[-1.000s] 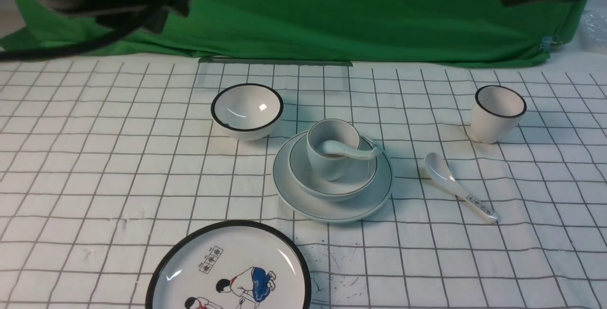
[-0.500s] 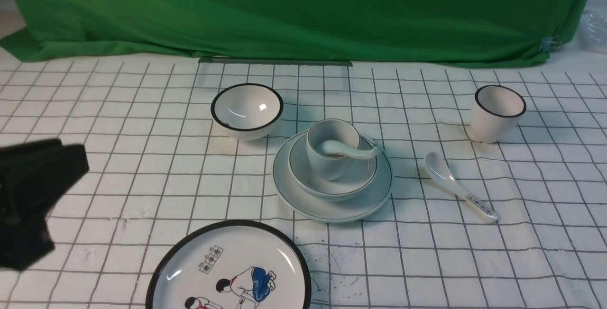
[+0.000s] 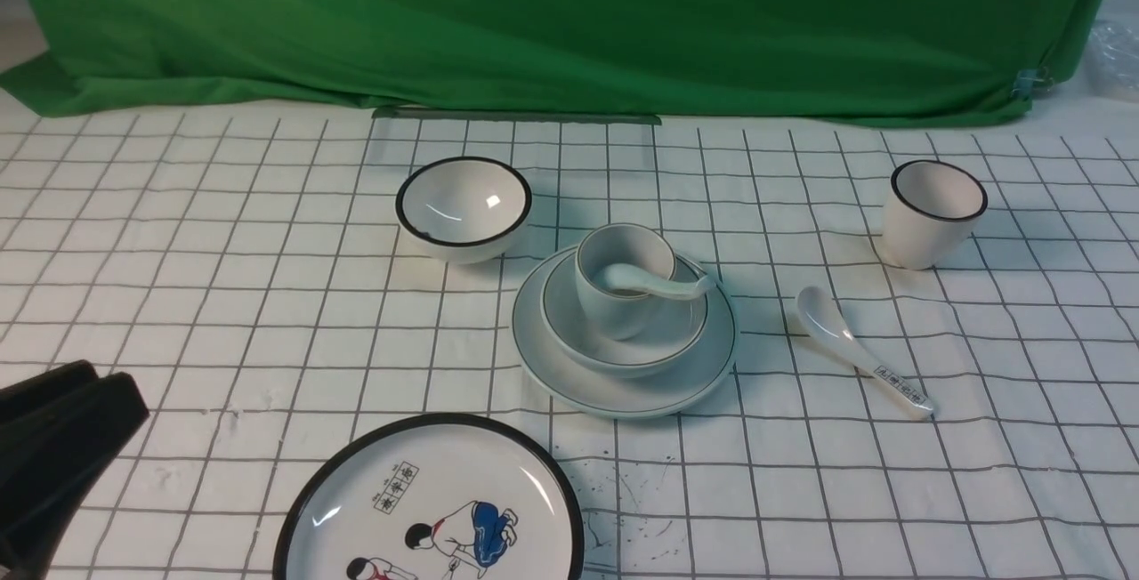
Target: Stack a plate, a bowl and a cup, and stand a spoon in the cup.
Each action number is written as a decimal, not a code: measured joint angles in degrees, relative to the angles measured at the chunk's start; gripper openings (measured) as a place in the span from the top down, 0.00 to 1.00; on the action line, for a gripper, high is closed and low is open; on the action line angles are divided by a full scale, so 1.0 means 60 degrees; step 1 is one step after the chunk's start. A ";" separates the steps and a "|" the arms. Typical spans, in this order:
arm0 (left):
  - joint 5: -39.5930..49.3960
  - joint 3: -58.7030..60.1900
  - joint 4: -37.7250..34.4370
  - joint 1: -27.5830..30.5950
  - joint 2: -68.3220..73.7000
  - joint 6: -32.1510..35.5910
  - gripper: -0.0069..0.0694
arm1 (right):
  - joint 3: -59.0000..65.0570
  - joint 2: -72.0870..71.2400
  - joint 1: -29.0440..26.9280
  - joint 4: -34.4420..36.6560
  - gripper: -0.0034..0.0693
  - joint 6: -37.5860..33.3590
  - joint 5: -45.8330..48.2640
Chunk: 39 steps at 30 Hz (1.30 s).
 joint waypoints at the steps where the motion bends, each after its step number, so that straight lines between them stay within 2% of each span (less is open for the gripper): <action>1: 0.0000 0.0000 0.0000 0.0000 0.0000 0.0000 0.69 | 0.0008 0.0000 0.0000 0.0000 0.84 0.0000 0.0000; 14: -0.0012 0.0000 0.0051 0.0000 0.0000 0.0064 0.67 | 0.0042 0.0000 0.0000 0.0000 0.82 0.0027 0.0000; 17: -0.0177 0.0015 0.0163 0.0012 0.0000 0.0546 0.67 | 0.0042 0.0000 0.0000 0.0000 0.81 0.0039 0.0000; 19: -0.0453 0.0070 0.0015 0.0113 -0.0080 0.1349 0.67 | 0.0042 0.0000 0.0000 0.0000 0.80 0.0039 0.0000; 22: -0.0836 0.0446 -0.0916 0.0700 -0.0489 0.3239 0.67 | 0.0042 0.0000 0.0000 0.0000 0.78 0.0039 -0.0003; 23: -0.0959 0.0754 -0.1548 0.1193 -0.0805 0.4079 0.67 | 0.0042 0.0000 0.0000 0.0000 0.77 0.0039 -0.0003; 26: -0.1213 0.1663 -0.2294 0.2623 -0.1660 0.4906 0.66 | 0.0048 0.0000 0.0000 0.0000 0.75 0.0039 -0.0003; 28: -0.1281 0.1974 -0.2473 0.3091 -0.1922 0.4998 0.66 | 0.0048 0.0000 0.0000 -0.0009 0.75 0.0039 -0.0003; 33: -0.1130 0.3332 -0.2914 0.4969 -0.2579 0.4747 0.65 | 0.0048 0.0000 0.0000 -0.0009 0.72 0.0045 -0.0011; 35: -0.0644 0.3377 -0.2718 0.5112 -0.2604 0.4447 0.65 | 0.0052 -0.0003 0.0000 -0.0009 0.71 0.0039 -0.0011; 39: -0.0662 0.3385 -0.2537 0.5038 -0.2612 0.4263 0.65 | 0.0052 -0.0003 0.0000 -0.0009 0.70 0.0039 -0.0011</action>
